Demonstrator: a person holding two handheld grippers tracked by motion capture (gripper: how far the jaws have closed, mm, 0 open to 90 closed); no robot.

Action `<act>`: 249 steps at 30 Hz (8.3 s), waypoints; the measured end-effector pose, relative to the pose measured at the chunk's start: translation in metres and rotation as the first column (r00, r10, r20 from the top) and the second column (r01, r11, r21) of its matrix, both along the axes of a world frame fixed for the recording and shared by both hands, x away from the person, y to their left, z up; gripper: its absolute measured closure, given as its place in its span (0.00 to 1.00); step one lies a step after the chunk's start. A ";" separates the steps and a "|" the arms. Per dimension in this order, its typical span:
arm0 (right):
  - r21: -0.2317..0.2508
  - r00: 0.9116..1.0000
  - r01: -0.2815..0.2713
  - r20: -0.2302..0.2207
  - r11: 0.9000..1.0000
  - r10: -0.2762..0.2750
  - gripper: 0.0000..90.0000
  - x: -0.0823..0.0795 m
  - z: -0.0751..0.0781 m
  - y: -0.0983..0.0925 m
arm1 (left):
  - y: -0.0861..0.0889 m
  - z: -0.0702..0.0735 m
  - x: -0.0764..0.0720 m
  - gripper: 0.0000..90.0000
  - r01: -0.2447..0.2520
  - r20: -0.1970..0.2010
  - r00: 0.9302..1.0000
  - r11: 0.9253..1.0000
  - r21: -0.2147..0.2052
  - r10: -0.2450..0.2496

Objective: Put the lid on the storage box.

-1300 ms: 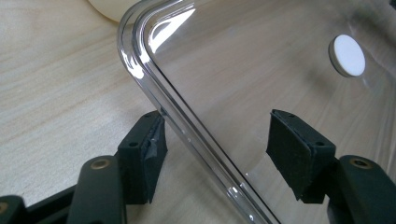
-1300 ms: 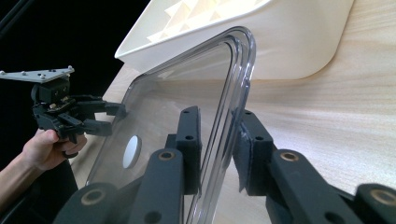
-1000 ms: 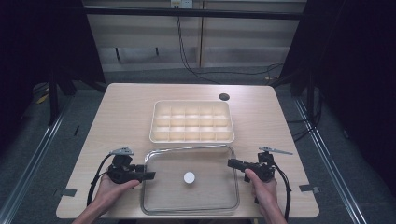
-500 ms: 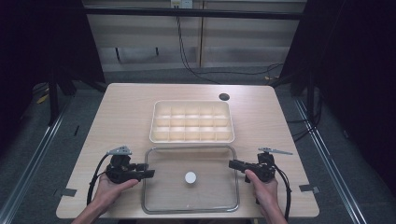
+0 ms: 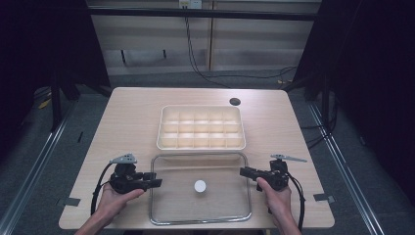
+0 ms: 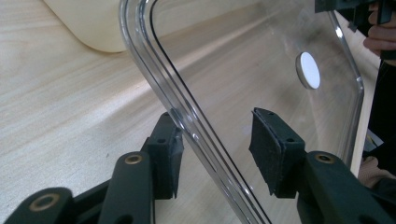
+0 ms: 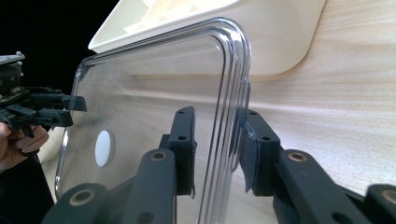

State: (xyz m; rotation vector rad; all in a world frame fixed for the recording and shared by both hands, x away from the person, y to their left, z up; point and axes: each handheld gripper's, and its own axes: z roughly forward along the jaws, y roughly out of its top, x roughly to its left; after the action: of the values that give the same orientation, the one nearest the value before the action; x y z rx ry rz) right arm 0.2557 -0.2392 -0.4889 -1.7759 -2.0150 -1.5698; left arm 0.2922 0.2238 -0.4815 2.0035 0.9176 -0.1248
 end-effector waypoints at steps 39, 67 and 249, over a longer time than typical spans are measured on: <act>0.002 0.991 0.008 0.131 1.000 -0.008 0.79 -0.002 0.032 0.008 | 0.010 0.029 0.002 0.72 -0.017 0.075 0.997 0.995 -0.094 0.024; -0.016 0.976 0.039 0.214 0.999 -0.035 0.78 -0.003 0.052 0.007 | 0.007 0.053 0.006 0.78 -0.023 0.129 0.991 0.992 -0.127 0.040; -0.243 0.986 0.166 0.070 0.956 -0.153 0.59 0.186 0.048 0.013 | -0.027 0.041 0.194 0.56 -0.227 0.031 0.973 0.974 -0.013 0.228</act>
State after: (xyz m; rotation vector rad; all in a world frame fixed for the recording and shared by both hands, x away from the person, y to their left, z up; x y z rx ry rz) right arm 0.4418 -0.2258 -0.4411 -2.0536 -2.2297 -1.4696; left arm 0.4864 0.1970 -0.4402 1.8715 1.1160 0.0316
